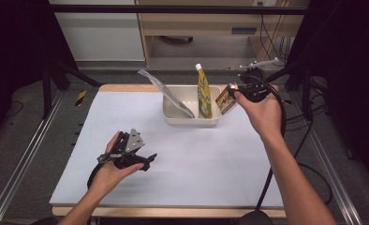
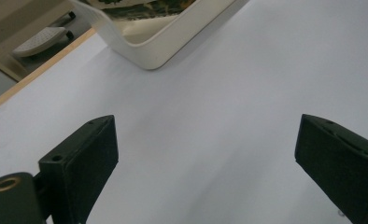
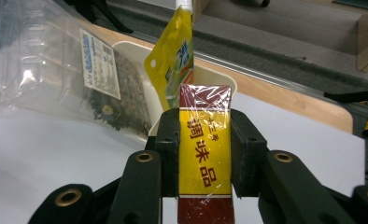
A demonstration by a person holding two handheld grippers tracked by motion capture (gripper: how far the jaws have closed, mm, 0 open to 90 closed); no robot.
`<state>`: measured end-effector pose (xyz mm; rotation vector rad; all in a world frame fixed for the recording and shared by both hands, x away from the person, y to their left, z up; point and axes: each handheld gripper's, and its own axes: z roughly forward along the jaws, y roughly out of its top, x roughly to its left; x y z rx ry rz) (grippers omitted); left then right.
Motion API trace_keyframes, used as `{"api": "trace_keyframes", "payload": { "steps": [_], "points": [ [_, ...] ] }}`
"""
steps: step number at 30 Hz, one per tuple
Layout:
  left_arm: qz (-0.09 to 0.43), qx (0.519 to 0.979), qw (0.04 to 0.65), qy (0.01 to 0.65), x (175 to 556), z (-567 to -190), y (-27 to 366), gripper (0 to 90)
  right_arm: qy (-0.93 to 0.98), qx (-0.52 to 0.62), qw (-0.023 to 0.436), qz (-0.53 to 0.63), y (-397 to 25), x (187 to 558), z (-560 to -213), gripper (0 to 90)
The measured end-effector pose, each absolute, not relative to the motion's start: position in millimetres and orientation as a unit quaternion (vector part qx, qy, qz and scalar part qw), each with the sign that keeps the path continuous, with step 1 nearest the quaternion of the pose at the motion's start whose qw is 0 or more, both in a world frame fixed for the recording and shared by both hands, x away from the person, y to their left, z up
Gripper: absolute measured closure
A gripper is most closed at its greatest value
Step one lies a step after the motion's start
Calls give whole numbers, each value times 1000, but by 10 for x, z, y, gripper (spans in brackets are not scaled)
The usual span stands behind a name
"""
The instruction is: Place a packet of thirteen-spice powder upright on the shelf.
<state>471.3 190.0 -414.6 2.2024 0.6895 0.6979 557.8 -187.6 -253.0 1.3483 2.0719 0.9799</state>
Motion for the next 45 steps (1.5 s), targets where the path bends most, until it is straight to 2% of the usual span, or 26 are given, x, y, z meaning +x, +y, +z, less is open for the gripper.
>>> {"api": "trace_keyframes", "payload": {
  "steps": [14, 23, 45],
  "points": [
    [276, 844, 346, 303, 4439, -4285, 2257, 50, 749, 506, 262, 337, -1688, 5880, -2334, 688],
    [282, 835, 343, 324, 4445, -4370, 2430, 50, 742, 517, 278, 324, -1633, 6053, -2287, 688],
    [283, 830, 341, 338, 4464, -4376, 2473, 53, 734, 544, 280, 296, -1415, 6289, -2568, 687]
  ]
}}
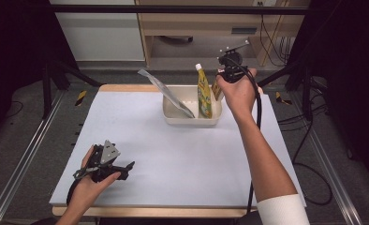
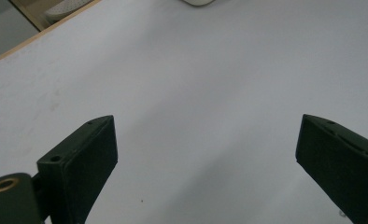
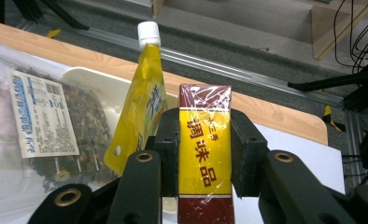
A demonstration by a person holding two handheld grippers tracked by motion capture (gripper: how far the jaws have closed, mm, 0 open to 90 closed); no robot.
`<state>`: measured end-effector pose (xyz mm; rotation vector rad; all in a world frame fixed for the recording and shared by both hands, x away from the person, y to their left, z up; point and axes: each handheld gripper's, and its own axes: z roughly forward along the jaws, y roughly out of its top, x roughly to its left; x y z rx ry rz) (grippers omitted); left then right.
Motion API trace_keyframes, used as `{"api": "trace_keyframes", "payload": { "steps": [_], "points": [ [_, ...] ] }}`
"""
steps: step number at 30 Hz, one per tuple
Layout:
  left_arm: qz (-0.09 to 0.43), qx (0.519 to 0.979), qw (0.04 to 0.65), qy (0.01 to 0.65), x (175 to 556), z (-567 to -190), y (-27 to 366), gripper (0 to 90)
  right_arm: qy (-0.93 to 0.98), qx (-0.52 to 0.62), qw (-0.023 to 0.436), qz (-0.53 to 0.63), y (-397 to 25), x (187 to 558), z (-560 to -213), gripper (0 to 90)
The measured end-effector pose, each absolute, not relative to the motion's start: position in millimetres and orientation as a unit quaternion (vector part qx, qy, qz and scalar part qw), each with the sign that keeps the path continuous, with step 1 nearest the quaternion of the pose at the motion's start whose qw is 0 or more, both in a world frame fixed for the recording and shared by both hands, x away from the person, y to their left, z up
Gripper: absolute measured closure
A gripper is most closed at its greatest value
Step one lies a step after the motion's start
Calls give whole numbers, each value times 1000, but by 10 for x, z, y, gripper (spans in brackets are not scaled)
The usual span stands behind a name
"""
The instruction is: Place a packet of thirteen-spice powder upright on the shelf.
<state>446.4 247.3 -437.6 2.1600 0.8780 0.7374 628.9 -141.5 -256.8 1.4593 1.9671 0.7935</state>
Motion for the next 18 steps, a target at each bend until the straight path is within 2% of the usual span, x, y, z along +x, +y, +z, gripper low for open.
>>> {"api": "trace_keyframes", "payload": {
  "steps": [18],
  "points": [
    [282, 837, 335, 329, 4474, -4390, 2465, 55, 713, 579, 269, 290, -1388, 6437, -2857, 686]
  ]
}}
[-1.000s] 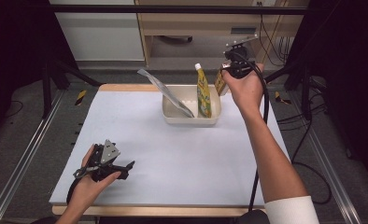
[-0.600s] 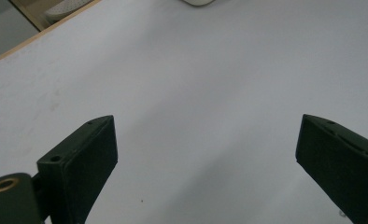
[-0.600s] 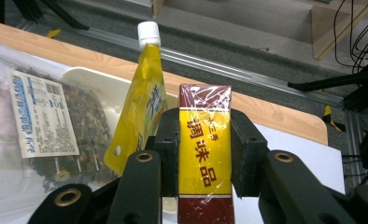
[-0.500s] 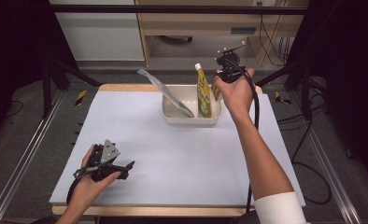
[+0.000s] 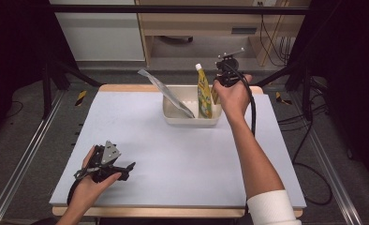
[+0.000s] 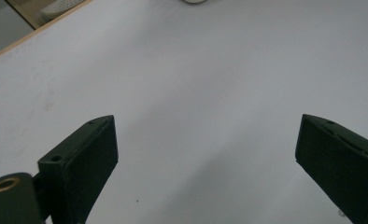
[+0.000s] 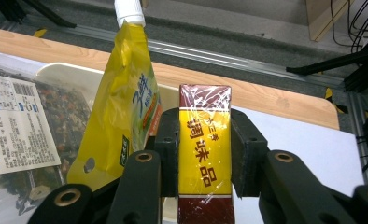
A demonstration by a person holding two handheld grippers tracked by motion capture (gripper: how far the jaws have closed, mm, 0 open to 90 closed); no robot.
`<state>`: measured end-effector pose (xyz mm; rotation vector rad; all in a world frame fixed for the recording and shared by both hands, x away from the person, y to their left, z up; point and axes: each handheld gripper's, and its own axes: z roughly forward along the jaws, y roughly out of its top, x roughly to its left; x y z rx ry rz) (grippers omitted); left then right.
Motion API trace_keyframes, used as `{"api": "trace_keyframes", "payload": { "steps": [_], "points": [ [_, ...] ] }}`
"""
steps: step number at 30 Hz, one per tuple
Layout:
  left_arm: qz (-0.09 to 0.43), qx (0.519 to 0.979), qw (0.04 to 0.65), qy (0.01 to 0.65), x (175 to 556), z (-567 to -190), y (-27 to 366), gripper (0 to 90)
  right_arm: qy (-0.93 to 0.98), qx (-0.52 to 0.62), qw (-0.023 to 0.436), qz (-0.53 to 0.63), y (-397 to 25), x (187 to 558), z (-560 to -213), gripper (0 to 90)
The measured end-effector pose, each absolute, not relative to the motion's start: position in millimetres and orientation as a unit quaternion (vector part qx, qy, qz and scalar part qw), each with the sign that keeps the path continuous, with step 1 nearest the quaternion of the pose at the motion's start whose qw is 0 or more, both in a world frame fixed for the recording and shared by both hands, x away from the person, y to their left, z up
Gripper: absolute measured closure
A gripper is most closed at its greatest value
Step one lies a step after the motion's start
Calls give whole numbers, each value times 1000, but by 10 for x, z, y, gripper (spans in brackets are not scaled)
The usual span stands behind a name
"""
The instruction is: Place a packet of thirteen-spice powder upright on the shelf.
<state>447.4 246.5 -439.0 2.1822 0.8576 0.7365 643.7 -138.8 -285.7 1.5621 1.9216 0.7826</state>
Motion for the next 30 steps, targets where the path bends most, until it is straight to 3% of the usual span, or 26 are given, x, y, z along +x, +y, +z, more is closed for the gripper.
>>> {"api": "trace_keyframes", "payload": {
  "steps": [30],
  "points": [
    [280, 842, 332, 321, 4467, -4398, 2442, 57, 698, 607, 272, 266, -1341, 6540, -3242, 684]
  ]
}}
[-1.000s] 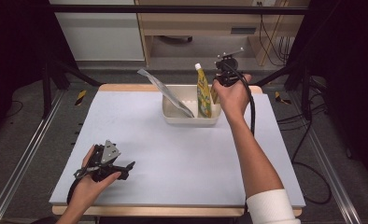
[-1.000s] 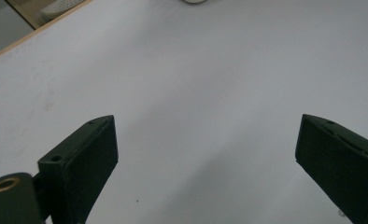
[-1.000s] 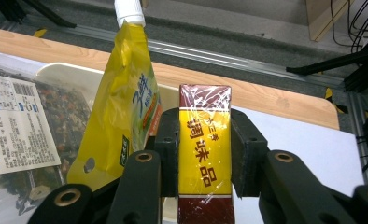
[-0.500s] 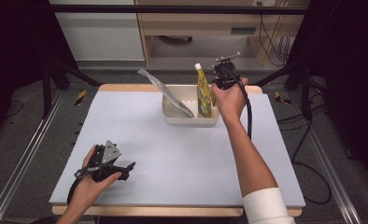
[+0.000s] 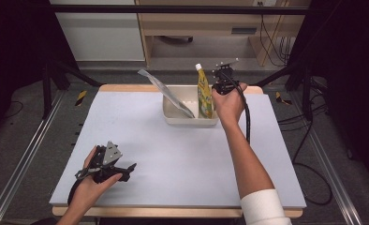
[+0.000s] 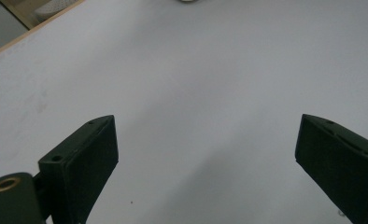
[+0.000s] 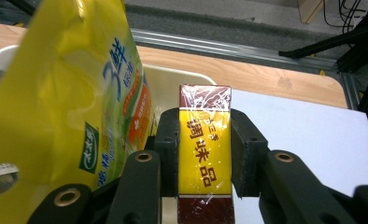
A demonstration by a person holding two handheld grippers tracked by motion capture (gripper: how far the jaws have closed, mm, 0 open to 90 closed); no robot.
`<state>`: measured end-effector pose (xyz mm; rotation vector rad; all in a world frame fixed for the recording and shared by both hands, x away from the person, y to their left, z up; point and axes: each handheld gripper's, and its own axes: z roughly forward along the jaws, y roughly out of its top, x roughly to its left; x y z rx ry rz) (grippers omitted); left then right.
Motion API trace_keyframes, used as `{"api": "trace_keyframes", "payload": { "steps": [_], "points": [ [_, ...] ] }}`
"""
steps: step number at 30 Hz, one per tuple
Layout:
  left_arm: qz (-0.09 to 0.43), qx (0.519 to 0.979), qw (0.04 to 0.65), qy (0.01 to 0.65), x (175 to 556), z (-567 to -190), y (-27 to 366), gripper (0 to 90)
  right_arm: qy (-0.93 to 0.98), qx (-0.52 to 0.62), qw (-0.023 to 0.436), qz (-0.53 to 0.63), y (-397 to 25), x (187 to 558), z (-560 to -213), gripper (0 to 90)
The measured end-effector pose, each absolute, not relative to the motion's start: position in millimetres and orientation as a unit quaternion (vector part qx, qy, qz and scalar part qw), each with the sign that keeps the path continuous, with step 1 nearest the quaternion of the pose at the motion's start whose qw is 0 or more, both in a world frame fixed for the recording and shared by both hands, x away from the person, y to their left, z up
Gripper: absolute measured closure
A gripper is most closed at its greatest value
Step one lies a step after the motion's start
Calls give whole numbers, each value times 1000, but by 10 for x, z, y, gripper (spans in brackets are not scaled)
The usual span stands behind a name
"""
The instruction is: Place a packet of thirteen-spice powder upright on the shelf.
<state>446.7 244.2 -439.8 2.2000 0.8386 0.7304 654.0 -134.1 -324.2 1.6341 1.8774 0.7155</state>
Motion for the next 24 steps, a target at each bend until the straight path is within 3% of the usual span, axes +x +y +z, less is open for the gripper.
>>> {"api": "trace_keyframes", "payload": {
  "steps": [24],
  "points": [
    [264, 845, 332, 325, 4449, -4415, 2425, 57, 700, 610, 255, 271, -1396, 6597, -3477, 652]
  ]
}}
